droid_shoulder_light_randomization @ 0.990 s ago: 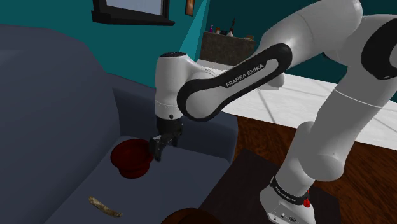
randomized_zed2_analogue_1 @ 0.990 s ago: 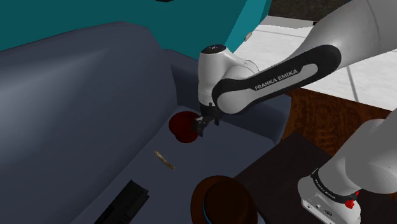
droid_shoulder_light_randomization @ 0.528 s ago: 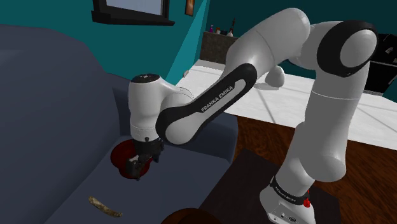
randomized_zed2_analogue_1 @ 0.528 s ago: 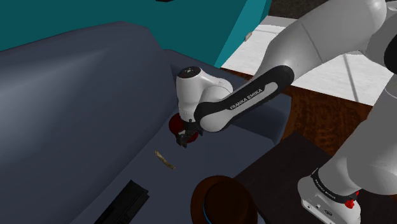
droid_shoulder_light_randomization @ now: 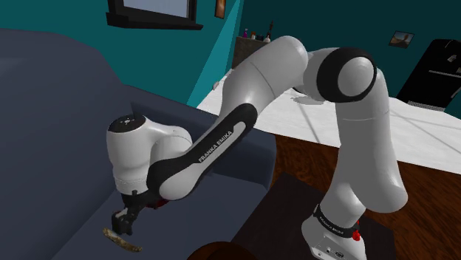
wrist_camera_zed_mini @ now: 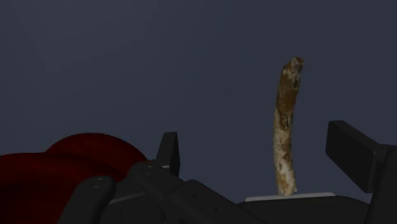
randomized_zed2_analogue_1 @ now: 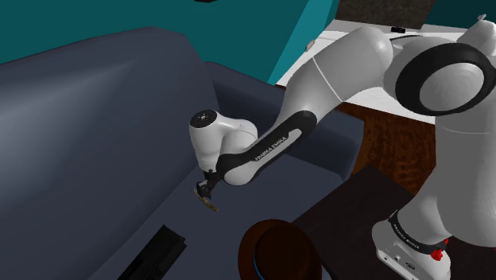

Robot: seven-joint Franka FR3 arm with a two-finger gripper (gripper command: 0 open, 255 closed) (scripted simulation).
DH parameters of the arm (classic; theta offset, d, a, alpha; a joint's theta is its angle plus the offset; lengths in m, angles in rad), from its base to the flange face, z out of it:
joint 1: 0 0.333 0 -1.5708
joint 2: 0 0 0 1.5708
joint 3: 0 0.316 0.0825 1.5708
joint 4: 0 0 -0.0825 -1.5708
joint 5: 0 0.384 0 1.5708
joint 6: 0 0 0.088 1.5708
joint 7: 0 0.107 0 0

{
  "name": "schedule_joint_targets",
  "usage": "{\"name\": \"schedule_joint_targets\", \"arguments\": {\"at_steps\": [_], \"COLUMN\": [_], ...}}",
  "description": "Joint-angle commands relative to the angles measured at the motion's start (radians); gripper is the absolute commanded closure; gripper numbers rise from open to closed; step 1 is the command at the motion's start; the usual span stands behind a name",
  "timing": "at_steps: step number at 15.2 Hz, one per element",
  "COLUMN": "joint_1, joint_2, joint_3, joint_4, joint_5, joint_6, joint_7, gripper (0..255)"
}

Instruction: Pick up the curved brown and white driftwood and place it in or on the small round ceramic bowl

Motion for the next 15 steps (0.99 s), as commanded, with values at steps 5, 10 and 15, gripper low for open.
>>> {"name": "schedule_joint_targets", "arguments": {"at_steps": [5, 10, 15], "joint_1": [0.109, 0.118, 0.122], "joint_2": [0.217, 0.264, 0.29], "joint_3": [-0.044, -0.06, -0.068], "joint_4": [0.249, 0.258, 0.265], "joint_5": [-0.074, -0.09, -0.098], "joint_6": [-0.039, 0.0, 0.018], "joint_7": [0.042, 0.05, 0.055], "gripper": [0, 0, 0]}}
